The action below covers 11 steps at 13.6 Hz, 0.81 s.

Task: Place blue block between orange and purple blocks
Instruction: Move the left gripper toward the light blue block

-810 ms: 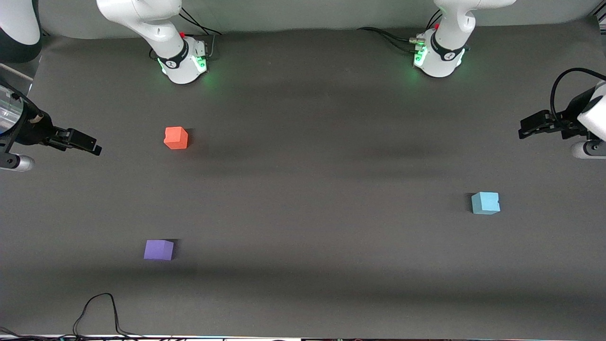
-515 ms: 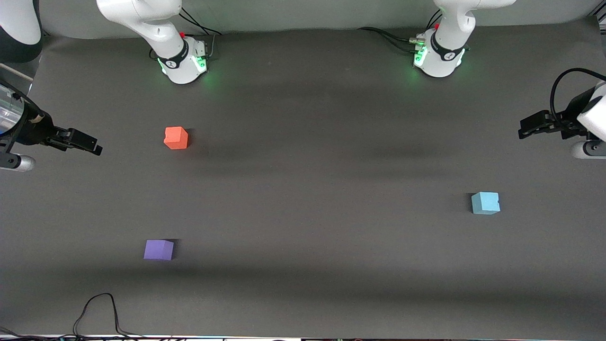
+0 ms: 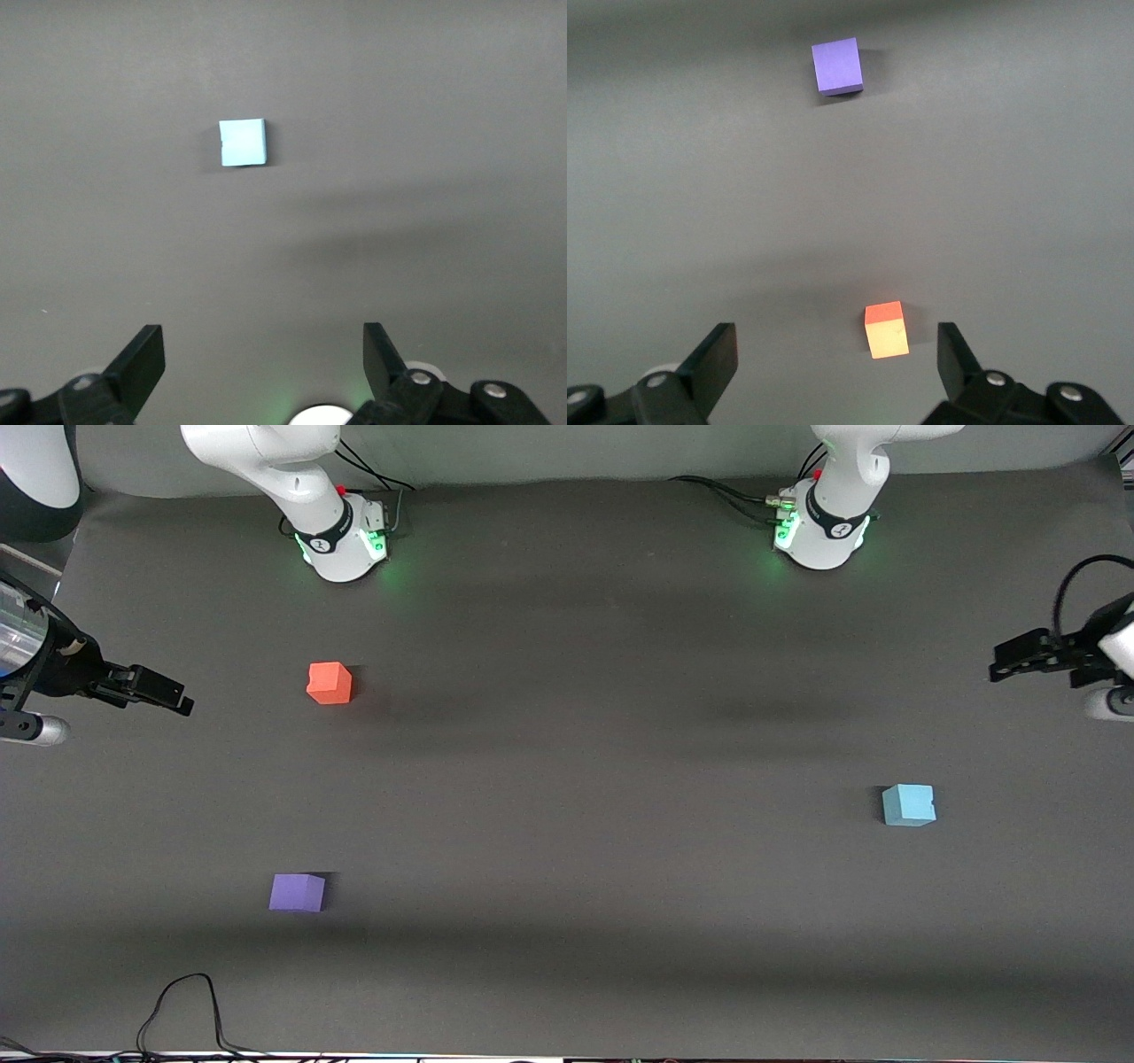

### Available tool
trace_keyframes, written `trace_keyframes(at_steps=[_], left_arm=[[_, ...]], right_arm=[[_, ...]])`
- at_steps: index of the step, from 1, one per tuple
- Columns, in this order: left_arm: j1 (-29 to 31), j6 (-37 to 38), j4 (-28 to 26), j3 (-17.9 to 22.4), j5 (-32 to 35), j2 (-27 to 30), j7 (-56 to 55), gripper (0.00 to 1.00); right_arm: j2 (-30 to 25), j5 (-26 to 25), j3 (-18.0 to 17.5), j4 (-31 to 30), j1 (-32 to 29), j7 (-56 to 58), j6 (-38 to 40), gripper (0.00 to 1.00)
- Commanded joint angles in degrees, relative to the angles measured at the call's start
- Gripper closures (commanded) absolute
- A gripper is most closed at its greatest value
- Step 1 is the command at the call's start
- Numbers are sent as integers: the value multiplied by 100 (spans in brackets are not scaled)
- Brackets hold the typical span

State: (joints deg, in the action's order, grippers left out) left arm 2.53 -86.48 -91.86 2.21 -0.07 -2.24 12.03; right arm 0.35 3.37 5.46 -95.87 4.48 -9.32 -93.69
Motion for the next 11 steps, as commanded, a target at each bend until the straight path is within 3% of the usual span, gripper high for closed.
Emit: trace_keyframes(at_steps=[1, 5, 7, 11], left_arm=[[169, -106, -51, -2, 217, 57, 580, 0], [160, -421, -77, -10, 280, -170, 502, 0], [169, -955, -331, -2, 236, -364, 476, 0], [160, -2860, -1717, -10, 227, -435, 406, 0]], right_arm=[[26, 14, 16, 50, 44, -87, -27, 0], [53, 14, 25, 68, 44, -87, -35, 0], [62, 14, 16, 68, 53, -87, -61, 0], [26, 67, -10, 59, 245, -131, -53, 0]])
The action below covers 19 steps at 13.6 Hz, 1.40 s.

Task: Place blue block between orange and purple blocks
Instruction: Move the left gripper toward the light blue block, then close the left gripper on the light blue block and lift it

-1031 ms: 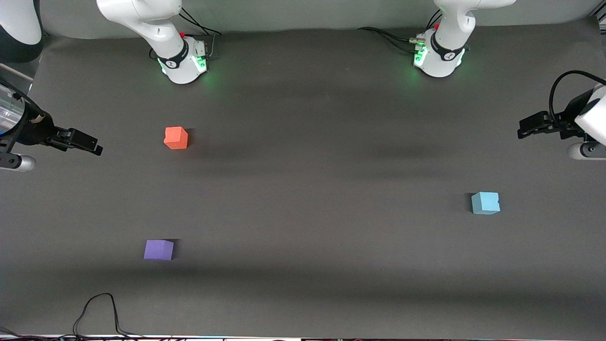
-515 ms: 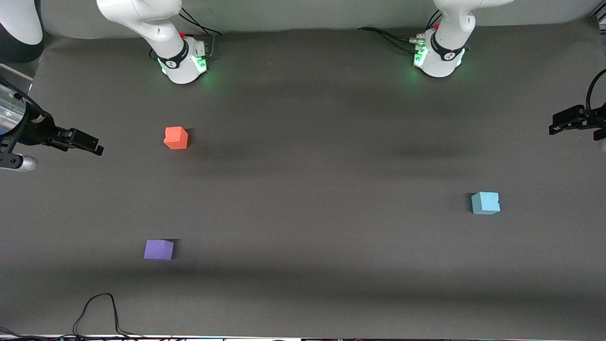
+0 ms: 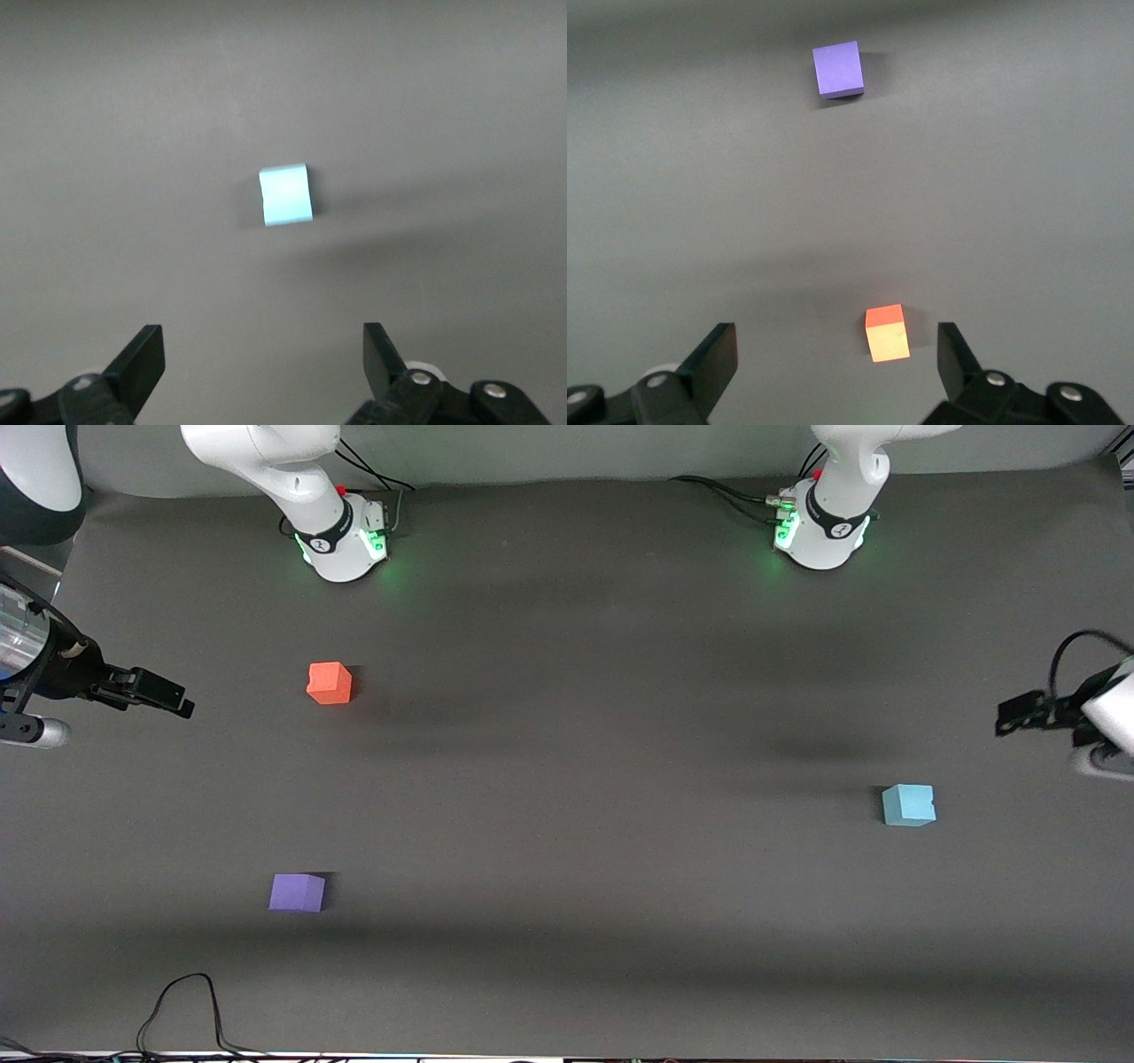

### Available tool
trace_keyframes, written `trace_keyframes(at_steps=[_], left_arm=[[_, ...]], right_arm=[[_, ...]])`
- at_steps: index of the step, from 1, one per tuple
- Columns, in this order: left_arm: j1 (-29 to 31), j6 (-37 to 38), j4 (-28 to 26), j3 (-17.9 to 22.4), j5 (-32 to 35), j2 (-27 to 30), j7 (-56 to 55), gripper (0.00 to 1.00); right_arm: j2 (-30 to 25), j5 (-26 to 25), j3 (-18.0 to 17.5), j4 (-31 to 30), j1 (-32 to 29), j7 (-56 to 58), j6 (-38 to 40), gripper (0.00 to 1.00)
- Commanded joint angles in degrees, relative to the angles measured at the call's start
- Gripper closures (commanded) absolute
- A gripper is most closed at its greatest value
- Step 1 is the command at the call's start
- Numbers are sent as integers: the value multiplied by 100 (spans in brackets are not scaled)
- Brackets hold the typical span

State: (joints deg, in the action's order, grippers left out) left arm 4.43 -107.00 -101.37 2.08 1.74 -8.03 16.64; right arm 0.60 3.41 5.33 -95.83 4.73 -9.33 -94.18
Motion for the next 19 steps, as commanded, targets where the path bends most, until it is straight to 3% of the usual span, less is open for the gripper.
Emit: trace_keyframes(at_steps=[1, 7, 11, 18, 19], left_arm=[[-21, -1344, -1074, 3, 46, 14, -56, 0], [-30, -3149, -1736, 3, 46, -777, -65, 0], [-47, -4387, -2149, 3, 46, -1296, -126, 0], [-38, -4707, -2132, -6, 37, -1745, -109, 0], [-38, -4707, -2124, -6, 28, -1745, -117, 11]], right_arm=[[-7, 63, 11, 56, 343, -209, 22, 0], [-52, -16, 12, 82, 765, -507, 75, 0], [-113, -121, 3, 275, 784, -536, 627, 0], [-166, -86, 90, 302, 757, -597, 699, 0], [-166, -69, 108, 293, 722, -597, 690, 0]])
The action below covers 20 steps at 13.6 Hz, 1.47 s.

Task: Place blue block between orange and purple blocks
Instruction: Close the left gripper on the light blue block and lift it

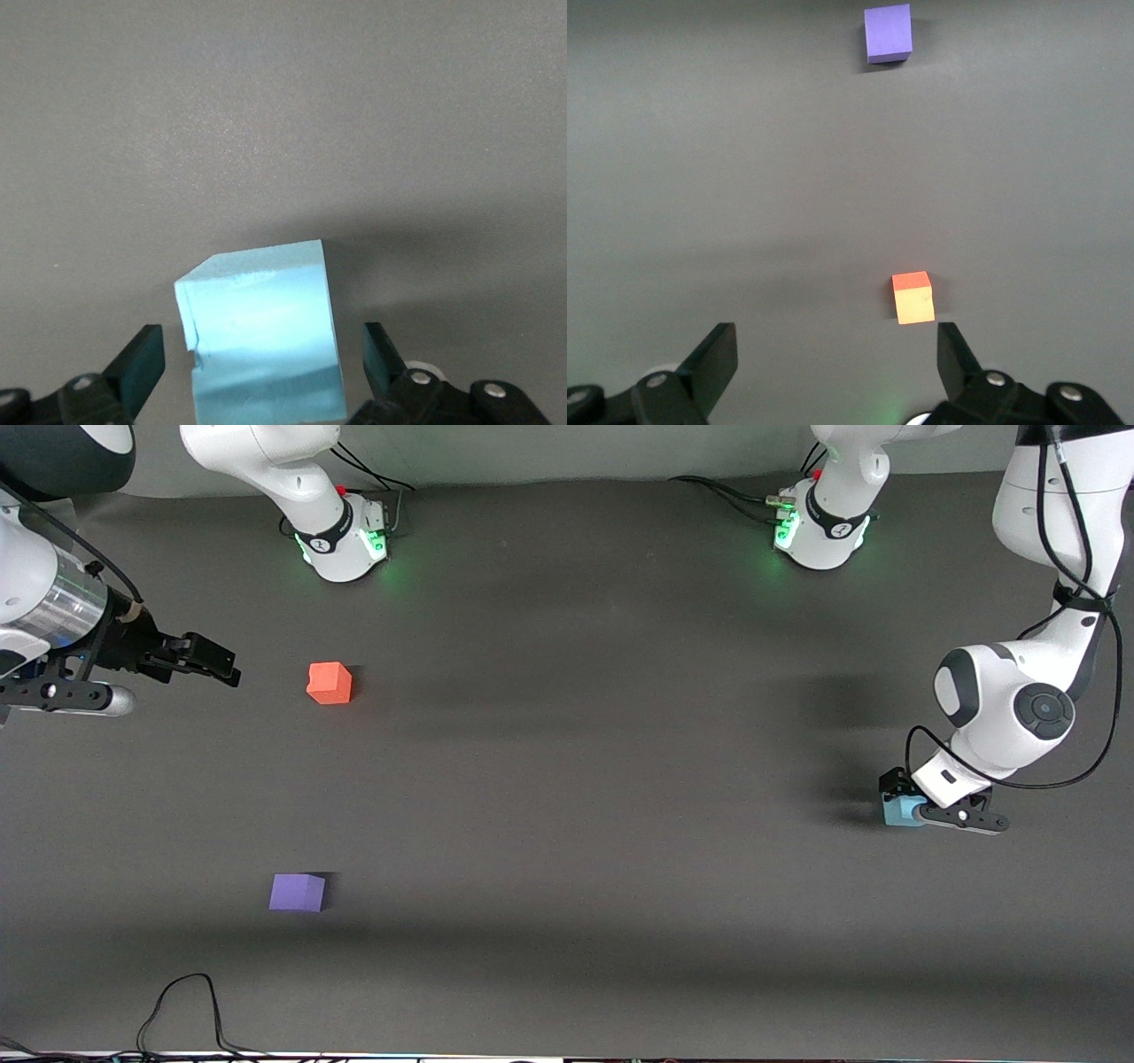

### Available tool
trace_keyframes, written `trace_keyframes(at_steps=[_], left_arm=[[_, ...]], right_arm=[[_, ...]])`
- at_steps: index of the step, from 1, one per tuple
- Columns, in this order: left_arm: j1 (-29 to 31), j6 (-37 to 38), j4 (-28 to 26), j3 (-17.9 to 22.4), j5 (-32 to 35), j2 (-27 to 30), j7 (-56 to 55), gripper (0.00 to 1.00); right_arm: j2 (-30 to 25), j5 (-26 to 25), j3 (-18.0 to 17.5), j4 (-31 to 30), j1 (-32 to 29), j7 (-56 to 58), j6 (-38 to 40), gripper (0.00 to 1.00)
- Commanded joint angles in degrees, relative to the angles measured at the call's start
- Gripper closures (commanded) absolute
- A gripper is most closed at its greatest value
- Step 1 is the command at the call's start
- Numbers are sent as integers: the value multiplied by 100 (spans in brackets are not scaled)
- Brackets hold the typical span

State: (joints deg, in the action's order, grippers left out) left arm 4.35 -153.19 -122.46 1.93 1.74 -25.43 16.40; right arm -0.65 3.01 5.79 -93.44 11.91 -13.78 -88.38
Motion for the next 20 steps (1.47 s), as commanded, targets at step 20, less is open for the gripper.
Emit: trace_keyframes(at_steps=[20], left_arm=[[-2883, 4263, 2823, -299, 11, 426, -4966, 57]], right_arm=[[417, 139, 283, 204, 48, 121, -593, 0]])
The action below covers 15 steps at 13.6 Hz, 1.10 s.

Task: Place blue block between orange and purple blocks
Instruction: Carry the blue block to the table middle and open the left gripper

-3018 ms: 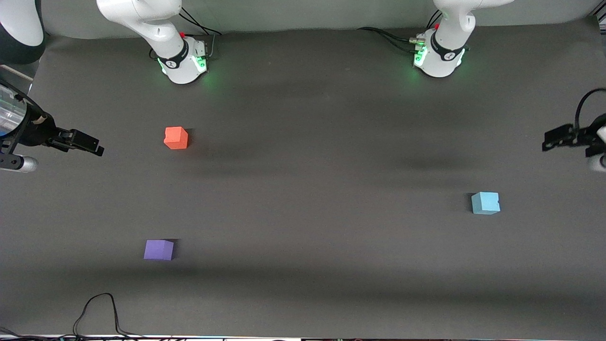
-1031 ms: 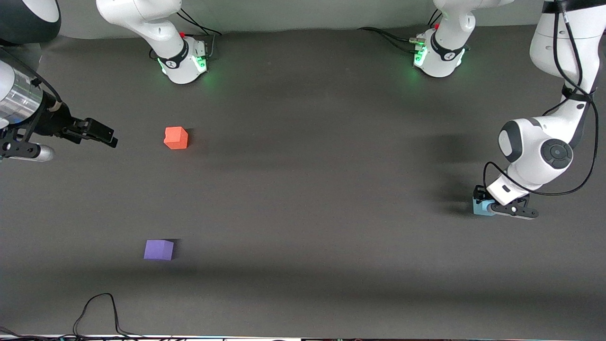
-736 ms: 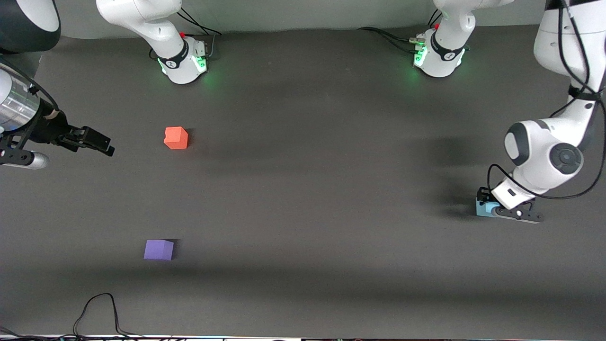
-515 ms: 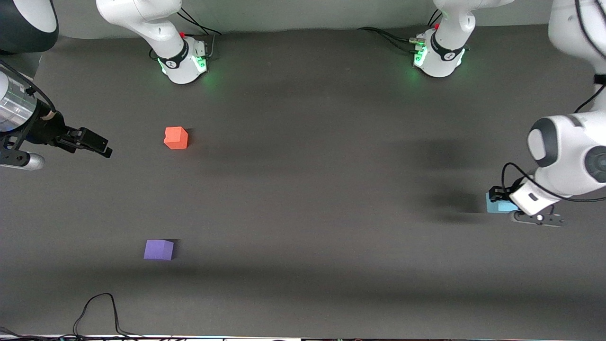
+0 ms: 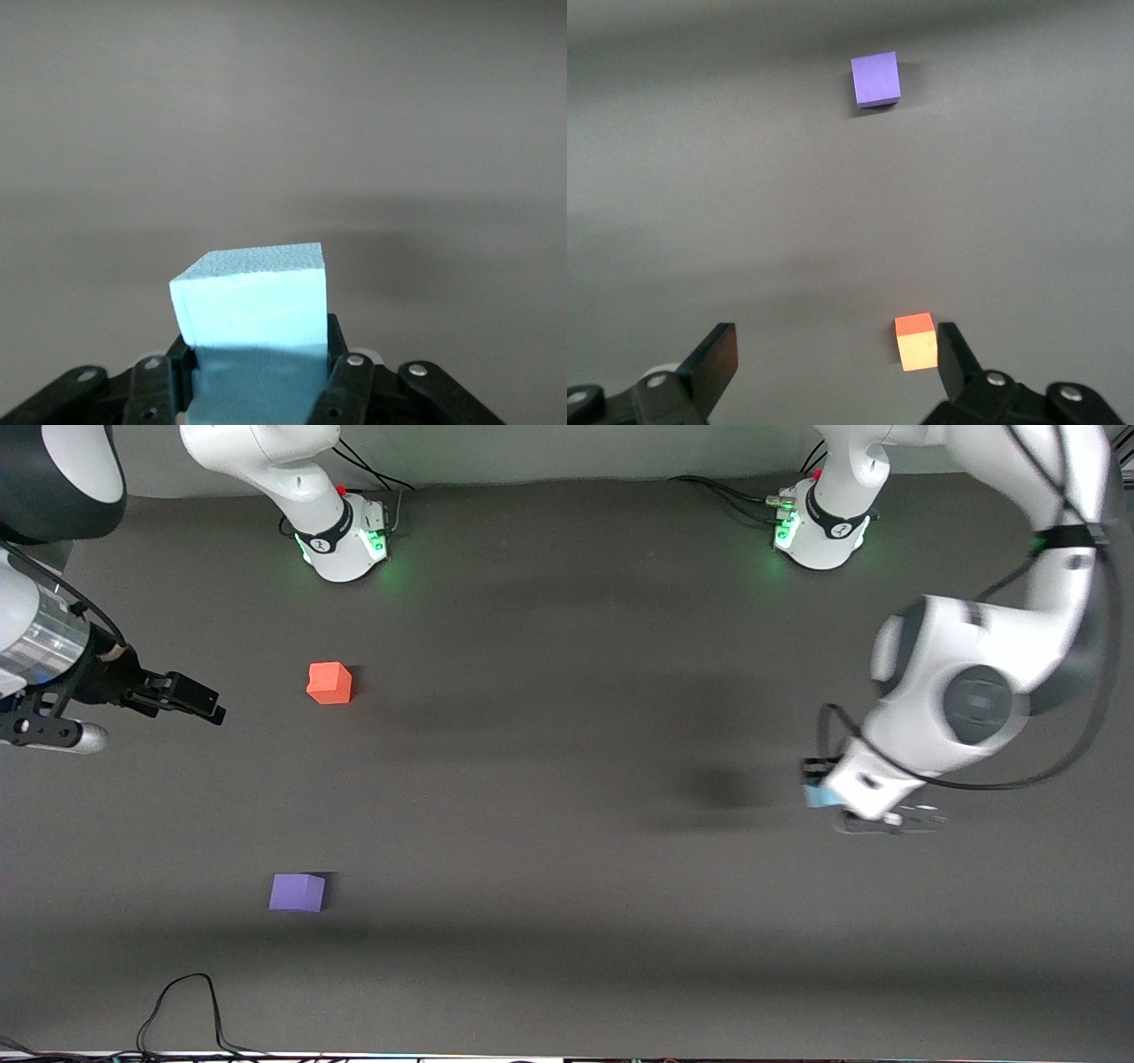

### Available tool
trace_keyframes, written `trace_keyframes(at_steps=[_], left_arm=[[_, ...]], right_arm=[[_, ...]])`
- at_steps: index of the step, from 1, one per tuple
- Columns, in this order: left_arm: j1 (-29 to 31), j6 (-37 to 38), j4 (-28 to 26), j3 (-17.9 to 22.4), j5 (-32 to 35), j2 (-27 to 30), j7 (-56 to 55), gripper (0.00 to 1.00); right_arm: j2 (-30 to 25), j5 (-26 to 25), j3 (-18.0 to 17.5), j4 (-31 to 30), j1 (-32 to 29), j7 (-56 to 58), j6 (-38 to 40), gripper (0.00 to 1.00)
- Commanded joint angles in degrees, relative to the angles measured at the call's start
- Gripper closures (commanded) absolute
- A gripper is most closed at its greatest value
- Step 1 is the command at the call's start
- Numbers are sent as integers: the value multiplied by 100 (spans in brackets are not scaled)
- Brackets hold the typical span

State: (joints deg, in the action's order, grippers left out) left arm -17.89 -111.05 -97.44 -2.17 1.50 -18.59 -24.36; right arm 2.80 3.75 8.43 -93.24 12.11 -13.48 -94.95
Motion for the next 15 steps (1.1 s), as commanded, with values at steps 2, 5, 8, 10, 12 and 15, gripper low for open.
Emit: trace_keyframes(at_steps=[2, 5, 8, 10, 12, 15], left_arm=[[-1459, -152, 777, 112, 35, -766, -1892, 57], [-2400, -784, 1235, 121, 123, -1548, -3037, 57], [-3017, -1023, 1823, 129, 281, -2358, -3531, 57], [-3299, -1399, 1913, 138, 351, -2684, -3716, 57], [-3475, -1725, 1913, 138, 500, -2991, -3778, 57], [-3590, -1894, 1904, 138, 545, -3098, -3796, 41]], right_arm=[[81, 56, 19, 192, 28, 92, 65, 0], [246, 21, 1, 157, 72, 74, 108, 0], [274, 21, 27, 166, 89, 101, 197, 0], [265, 3, 19, 148, 116, 65, 197, 0], [265, -58, 19, 139, 116, 91, 197, 0], [265, -67, 27, 139, 107, 92, 197, 0]])
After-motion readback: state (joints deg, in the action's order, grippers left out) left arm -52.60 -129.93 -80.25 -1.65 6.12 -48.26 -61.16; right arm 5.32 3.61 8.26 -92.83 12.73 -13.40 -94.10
